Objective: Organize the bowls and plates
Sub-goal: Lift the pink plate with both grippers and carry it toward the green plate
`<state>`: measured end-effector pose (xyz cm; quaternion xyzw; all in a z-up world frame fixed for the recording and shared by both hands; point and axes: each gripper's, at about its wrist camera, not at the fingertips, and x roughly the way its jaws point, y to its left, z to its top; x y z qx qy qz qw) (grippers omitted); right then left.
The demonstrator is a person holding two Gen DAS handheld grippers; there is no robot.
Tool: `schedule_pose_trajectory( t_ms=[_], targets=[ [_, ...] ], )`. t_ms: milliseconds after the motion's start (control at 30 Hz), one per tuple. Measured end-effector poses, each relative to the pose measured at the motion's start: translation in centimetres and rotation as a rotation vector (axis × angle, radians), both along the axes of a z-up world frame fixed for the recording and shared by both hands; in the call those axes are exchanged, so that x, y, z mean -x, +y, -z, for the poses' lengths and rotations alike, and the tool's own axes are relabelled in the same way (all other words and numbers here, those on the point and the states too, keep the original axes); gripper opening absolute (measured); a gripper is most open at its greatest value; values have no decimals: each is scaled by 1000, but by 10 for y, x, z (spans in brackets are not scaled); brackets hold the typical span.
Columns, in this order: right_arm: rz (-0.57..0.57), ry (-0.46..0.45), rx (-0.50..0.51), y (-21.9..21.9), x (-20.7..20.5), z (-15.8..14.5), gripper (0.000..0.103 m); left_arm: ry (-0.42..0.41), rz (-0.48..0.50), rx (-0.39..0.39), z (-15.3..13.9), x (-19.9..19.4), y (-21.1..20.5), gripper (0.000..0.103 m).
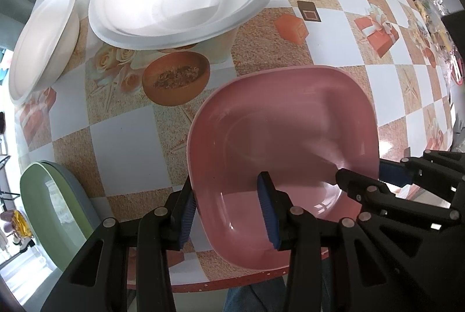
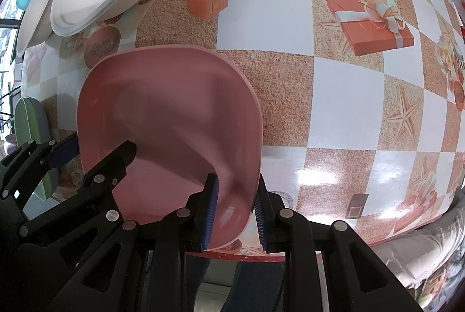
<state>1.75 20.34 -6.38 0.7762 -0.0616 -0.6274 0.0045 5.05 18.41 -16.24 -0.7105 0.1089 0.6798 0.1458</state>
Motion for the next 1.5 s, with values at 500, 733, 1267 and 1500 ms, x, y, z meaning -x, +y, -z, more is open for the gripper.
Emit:
schedule_pose_trajectory(
  t_ms=[500,733,1267,1500],
  targets=[
    [35,-20,33,11,-14,20,26,-16,2,1,-2,-4,-4,44],
    [57,-69,80,11,-26,22,27,-37,5,9,-5,-12,-13,44],
    [-29,-10,121,-9,-24,-24,27,57,-52,4,-60,-4,-59,44],
    [-137,27,129,-28,-17,-42,27,93,-149,7,-80,0,-100,44]
  ],
)
